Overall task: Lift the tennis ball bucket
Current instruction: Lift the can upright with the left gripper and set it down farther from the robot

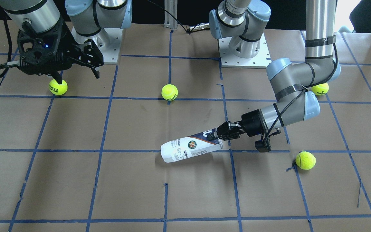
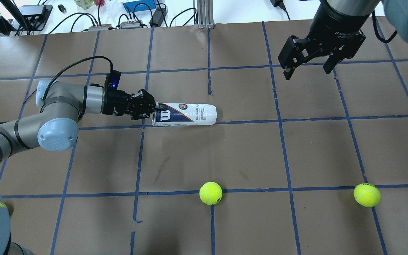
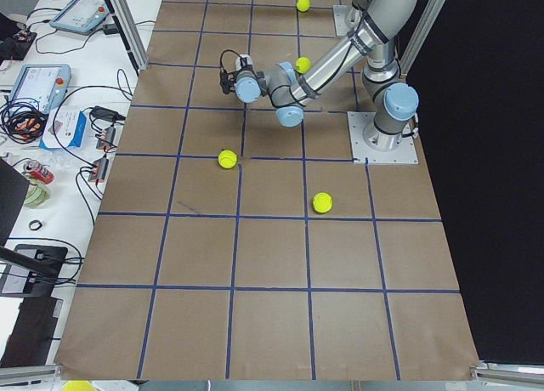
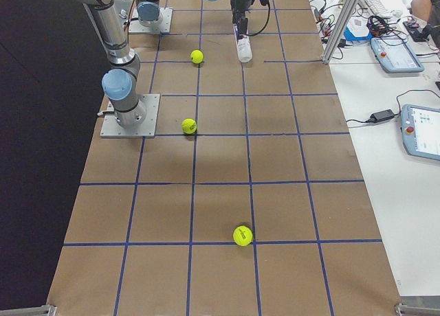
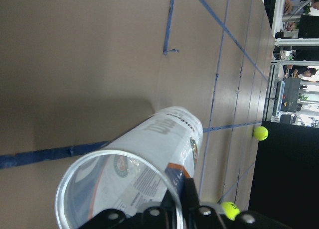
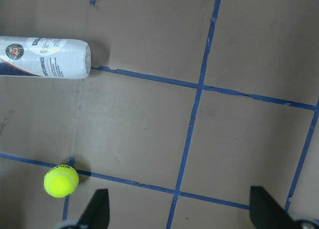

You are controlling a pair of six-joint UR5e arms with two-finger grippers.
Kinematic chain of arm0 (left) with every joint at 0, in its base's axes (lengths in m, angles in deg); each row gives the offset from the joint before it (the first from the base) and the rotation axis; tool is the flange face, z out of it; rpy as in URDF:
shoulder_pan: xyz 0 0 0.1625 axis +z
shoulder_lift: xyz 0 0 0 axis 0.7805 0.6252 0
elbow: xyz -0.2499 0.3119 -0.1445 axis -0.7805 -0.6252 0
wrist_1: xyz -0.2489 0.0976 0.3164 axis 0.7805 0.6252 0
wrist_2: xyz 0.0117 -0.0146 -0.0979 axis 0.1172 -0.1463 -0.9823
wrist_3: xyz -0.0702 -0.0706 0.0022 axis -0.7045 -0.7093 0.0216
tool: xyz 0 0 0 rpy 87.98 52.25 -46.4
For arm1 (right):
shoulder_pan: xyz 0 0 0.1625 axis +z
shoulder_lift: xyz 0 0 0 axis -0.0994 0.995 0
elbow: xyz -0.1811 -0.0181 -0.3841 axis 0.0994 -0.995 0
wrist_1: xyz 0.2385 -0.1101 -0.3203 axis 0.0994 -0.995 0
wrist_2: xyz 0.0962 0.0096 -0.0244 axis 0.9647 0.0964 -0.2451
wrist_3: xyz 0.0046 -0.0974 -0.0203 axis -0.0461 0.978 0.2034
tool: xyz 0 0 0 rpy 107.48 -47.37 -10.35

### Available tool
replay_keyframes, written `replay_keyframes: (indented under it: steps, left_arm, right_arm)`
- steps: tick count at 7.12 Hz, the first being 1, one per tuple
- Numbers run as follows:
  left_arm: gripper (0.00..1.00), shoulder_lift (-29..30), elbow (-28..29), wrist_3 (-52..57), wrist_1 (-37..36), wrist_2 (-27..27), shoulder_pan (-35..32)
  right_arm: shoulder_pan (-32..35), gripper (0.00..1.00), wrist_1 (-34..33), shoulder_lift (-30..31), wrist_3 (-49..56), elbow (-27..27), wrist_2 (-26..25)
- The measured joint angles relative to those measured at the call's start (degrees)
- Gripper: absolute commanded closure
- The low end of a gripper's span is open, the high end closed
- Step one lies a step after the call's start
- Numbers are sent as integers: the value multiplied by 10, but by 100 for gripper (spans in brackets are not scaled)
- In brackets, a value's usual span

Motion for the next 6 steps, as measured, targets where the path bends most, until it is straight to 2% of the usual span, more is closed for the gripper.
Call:
replay_keyframes:
  steps: [2, 3, 4, 6]
  left_arm:
    - [100, -52, 37, -92, 1, 13, -7]
    - [100, -67, 89, -124, 26, 68, -23]
    - [100, -65, 165, -136, 82, 156, -51]
    - [100, -21, 341, -139, 207, 334, -116]
  right_arm:
    - [-2, 0, 12, -3, -17, -2, -7]
    - [-2, 0, 16, -4, -22, -2, -8]
    - [-3, 0, 16, -4, -25, -3, -9]
    - [-6, 0, 13, -5, -23, -9, -6]
